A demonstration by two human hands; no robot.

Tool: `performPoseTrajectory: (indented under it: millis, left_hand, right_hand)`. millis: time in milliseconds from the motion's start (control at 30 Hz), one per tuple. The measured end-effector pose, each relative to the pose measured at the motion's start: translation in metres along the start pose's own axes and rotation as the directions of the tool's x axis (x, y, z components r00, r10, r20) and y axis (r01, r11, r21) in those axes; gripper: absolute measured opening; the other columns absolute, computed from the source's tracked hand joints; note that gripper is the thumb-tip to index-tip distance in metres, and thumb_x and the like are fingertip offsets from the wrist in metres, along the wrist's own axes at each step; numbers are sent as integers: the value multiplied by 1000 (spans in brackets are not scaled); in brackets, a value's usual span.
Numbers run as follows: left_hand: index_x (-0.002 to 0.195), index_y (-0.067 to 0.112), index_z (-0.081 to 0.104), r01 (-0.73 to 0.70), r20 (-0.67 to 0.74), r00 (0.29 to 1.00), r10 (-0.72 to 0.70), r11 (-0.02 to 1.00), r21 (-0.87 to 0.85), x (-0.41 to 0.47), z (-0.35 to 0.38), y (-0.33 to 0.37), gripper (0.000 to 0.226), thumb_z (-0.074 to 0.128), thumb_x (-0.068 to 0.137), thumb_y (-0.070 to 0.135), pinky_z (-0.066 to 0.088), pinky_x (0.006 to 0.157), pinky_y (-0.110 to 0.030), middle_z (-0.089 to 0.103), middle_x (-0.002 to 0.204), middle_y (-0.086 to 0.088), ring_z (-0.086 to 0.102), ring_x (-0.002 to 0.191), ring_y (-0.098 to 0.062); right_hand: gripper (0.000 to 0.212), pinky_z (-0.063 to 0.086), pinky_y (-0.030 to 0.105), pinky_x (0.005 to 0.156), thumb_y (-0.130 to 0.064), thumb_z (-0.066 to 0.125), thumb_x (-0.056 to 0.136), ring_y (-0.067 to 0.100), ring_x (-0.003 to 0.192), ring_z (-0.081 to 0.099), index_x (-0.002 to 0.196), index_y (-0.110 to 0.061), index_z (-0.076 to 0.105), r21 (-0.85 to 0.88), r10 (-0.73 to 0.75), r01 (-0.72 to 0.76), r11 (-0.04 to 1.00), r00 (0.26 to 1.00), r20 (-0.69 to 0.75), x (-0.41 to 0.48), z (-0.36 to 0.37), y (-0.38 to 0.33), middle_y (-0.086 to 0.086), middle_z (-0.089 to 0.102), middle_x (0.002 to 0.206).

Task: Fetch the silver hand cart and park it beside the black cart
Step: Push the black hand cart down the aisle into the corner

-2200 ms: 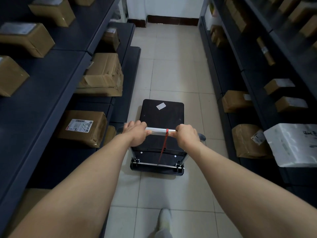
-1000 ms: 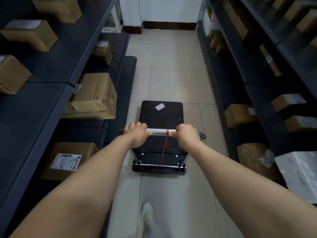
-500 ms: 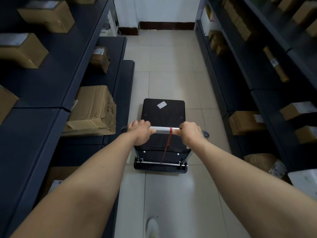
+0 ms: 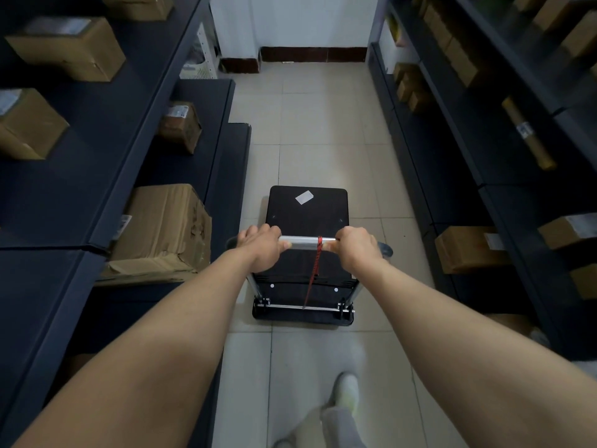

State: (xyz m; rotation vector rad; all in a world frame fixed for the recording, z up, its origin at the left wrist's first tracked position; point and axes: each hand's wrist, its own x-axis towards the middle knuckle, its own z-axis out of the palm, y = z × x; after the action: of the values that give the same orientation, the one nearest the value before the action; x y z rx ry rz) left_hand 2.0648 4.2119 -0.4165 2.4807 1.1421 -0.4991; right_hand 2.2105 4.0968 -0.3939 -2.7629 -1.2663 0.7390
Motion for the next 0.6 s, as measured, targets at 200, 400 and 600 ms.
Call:
performPoseTrajectory:
  millis: [200, 400, 600]
  left_hand:
    - [117, 18, 47, 32, 3, 999, -32, 999, -9, 31, -14, 21, 34, 27, 102, 41, 29, 99, -39, 48, 120, -6, 42, 113, -27]
    - [114, 18, 47, 60, -5, 998, -60, 998, -34, 63, -24, 47, 33, 27, 101, 42, 30, 97, -38, 49, 118, -5, 43, 111, -25]
    - [117, 17, 48, 96, -13, 995, -96, 994, -59, 95, -35, 70, 35, 27, 101, 41, 28, 99, -37, 49, 119, -5, 42, 113, -25]
  right_hand:
    - [28, 39, 30, 70, 2, 54, 87, 30, 92, 57, 110, -10, 63, -18, -34, 34, 999, 999, 23, 35, -23, 16, 10, 62, 100]
    - [28, 41, 32, 72, 2, 51, 87, 32, 100, 59, 108, -11, 63, -28, -56, 57, 998, 997, 51, 72, -49, 36, 10, 62, 101]
    - [26, 42, 31, 70, 2, 51, 88, 27, 84, 53, 107, -12, 64, -63, -88, 91, 994, 995, 43, 107, -70, 55, 7, 55, 89]
